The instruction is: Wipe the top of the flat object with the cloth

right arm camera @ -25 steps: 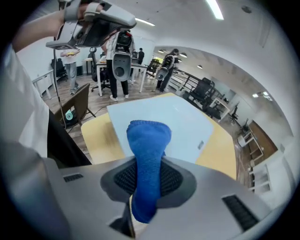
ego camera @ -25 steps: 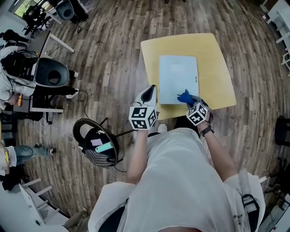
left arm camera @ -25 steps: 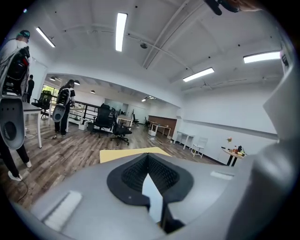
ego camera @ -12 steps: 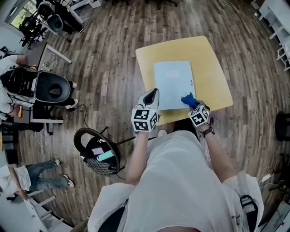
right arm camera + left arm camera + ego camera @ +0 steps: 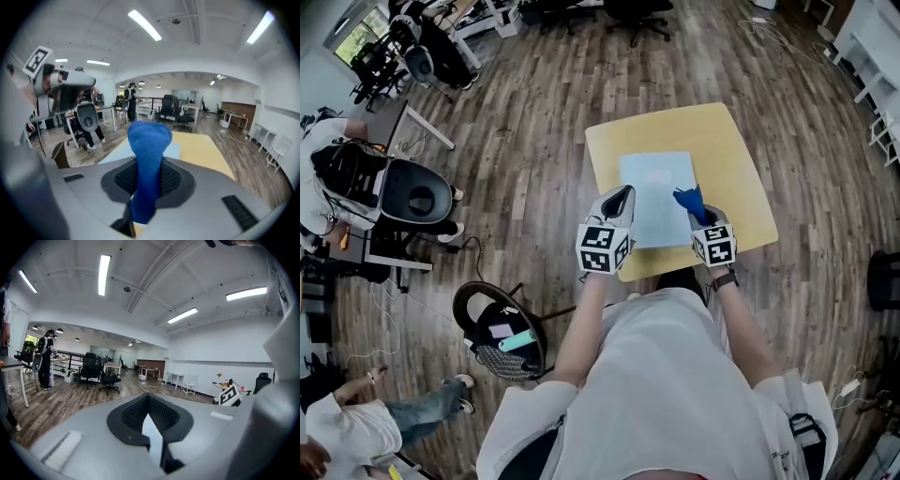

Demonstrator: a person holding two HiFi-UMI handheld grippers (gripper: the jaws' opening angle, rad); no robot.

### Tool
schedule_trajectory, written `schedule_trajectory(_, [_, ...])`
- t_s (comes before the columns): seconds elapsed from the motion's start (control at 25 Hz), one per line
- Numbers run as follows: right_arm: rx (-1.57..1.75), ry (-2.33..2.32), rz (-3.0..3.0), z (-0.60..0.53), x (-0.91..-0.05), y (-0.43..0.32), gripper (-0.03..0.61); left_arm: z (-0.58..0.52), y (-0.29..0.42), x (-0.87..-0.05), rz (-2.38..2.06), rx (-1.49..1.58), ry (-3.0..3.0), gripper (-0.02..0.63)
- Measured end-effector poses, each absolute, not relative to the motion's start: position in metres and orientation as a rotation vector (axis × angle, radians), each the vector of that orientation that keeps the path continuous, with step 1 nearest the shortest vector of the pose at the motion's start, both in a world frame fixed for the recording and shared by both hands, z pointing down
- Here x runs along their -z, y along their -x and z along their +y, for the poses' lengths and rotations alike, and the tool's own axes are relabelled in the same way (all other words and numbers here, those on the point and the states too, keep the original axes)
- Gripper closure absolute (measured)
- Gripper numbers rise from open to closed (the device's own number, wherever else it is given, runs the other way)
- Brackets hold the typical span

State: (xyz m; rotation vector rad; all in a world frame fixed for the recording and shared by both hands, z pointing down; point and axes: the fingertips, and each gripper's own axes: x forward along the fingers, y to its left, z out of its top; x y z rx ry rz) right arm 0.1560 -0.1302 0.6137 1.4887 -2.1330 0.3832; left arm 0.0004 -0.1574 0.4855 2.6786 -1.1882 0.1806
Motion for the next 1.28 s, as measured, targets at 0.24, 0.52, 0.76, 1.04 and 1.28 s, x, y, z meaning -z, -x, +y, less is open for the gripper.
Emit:
schedule_trajectory(0.24, [-0.172, -1.679, -2.365, -0.173, -0.478, -0.136, 0.506, -0.183, 0.000, -0.437, -1.253, -0.115, -2.754, 0.611])
schedule_trajectory(0.52, [0.046, -1.741, -2.394, -0.180, -0.397, -0.122, 0.508, -0.192, 0.001, -0.384, -1.330, -0.029, -2.822, 0.611])
schedule_trajectory(0.76, [0.126, -1.748, -2.384, -0.172, -0.384, -0.108, 0.509, -0.185, 0.008, -0.370, -1.362, 0.017, -2.846, 0.611])
schedule_trajectory(1.04, [0.120, -1.754, -2.349, -0.164, -0.382, -0.102, 0.509, -0.178, 0.014, -0.362, -1.351, 0.034, -2.850, 0.611])
schedule_trajectory(1.28, [0.097, -1.753, -2.341, -0.160, -0.386, -0.098, 0.509, -0.178, 0.015, -0.374, -1.327, 0.009, -2.839, 0.611])
